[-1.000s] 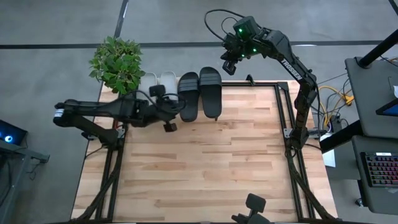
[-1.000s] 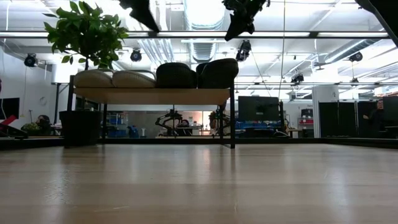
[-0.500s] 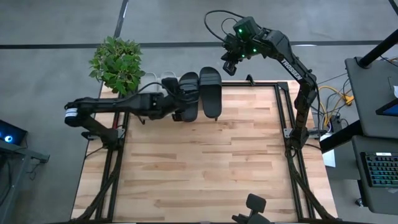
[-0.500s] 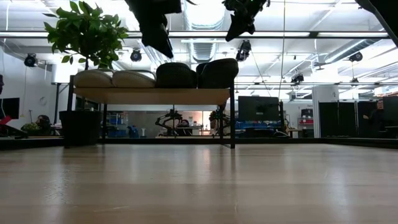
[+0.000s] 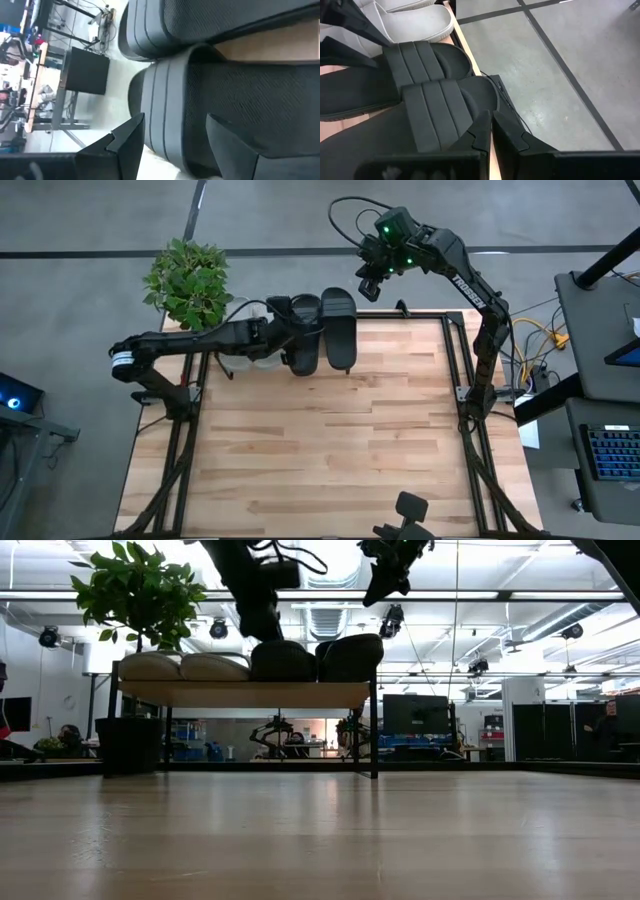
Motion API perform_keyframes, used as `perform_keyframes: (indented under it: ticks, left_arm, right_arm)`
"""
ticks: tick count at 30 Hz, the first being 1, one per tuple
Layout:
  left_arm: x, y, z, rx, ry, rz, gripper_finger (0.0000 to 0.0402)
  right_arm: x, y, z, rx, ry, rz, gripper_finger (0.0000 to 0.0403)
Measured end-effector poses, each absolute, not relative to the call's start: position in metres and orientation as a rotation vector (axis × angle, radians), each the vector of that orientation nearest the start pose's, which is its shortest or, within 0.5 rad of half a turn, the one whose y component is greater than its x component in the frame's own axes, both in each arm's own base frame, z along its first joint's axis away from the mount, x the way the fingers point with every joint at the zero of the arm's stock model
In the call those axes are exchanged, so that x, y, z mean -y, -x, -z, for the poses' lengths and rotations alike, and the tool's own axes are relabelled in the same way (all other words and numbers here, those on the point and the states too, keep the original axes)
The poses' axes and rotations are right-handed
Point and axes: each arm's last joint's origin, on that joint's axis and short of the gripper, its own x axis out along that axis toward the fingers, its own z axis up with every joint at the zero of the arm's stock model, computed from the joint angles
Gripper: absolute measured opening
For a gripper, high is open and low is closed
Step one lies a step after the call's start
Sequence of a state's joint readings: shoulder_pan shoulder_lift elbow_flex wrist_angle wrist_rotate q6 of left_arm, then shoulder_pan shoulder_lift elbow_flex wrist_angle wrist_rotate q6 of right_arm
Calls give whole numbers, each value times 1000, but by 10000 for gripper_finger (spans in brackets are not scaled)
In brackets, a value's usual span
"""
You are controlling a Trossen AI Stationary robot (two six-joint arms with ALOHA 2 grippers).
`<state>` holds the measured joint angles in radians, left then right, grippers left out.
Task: Pick and place slides into the shelf
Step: Adjust the pair of black slippers on the shelf
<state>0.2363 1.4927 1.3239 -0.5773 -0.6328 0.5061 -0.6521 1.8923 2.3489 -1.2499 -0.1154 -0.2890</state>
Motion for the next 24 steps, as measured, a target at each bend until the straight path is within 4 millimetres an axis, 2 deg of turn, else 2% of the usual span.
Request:
perform_keyframes:
  ticks: [9,18,24]
  left_arm:
    - [-102,-315,-308,-1005,-620,-618,196]
    - [-115,-313,-305,-1028,-605,-659,193]
    - [-120,-311,-305,-1033,-596,-673,136]
  right_arm:
    - [219,-292,-447,-806,-32,394,9]
    - [219,-292,-447,-808,-33,394,9]
    - [219,-292,-447,-807,-40,396,9]
